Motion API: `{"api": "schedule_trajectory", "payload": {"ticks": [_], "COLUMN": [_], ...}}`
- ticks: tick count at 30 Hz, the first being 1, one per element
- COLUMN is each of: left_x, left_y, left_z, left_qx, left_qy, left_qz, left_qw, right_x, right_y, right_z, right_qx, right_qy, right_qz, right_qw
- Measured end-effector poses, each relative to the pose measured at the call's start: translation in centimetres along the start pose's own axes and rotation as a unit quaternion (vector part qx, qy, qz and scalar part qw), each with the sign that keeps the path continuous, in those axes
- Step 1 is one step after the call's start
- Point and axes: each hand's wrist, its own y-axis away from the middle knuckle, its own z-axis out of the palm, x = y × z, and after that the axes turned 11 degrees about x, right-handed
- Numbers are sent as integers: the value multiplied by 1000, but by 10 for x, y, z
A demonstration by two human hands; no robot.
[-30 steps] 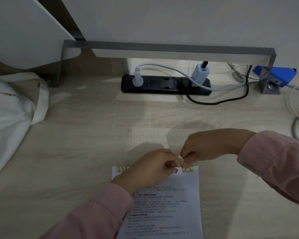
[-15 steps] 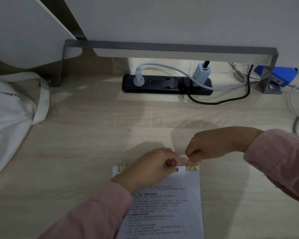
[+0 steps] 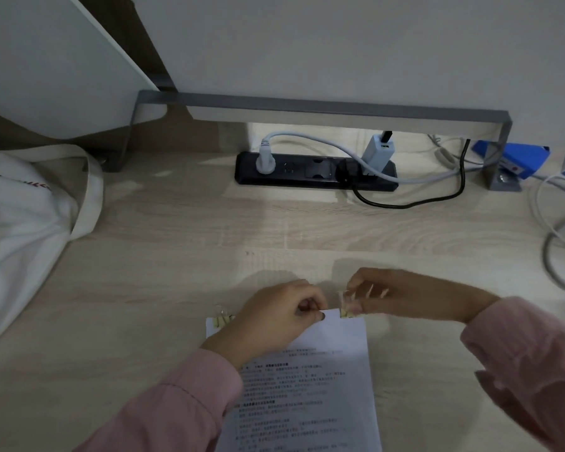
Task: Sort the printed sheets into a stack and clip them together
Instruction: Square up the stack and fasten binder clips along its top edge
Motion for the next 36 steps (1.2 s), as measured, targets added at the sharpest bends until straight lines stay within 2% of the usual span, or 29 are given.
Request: {"api": "schedule_trajectory", "payload": {"ticks": [2, 5, 6, 8, 11, 14, 17, 20, 24, 27, 31, 34, 36], "left_x": [-3, -5, -5, -7, -16, -33, -60, -89, -129, -148, -164, -168, -169], "left_y": [4, 9, 10, 12, 17, 32, 63, 96, 124, 129, 125, 123, 122], "left_z": [-10, -26, -31, -42, -56, -67, -64, -51, -31, -27, -31, -31, -31], "left_qx": [31, 101, 131, 190, 285, 358, 370, 351, 331, 318, 331, 333, 332], "left_qy": [-2, 12, 10, -19, -58, -84, -122, -166, -226, -267, -297, -303, -310], "left_qz": [-4, -2, 5, 27, 62, 26, -67, -136, -213, -228, -214, -212, -208], "left_qw": [1000, 995, 991, 981, 955, 930, 918, 912, 891, 881, 869, 867, 866], "right_x": [9, 16, 19, 23, 4, -36, -73, -102, -123, -129, -132, -130, -129], "right_y": [16, 37, 40, 37, 20, 0, -23, -47, -78, -96, -101, -100, -98], "right_z": [21, 73, 92, 121, 138, 145, 152, 157, 164, 168, 177, 180, 177], "right_qx": [13, 12, 33, 125, 220, 211, 191, 180, 190, 224, 264, 283, 292], "right_qy": [-167, -364, -373, -360, -392, -481, -532, -552, -519, -451, -317, -162, -60], "right_qz": [19, 60, 59, 66, 83, 83, 67, 61, 63, 47, 6, 18, 30], "right_qw": [986, 929, 925, 922, 889, 847, 822, 812, 831, 862, 911, 945, 954]}}
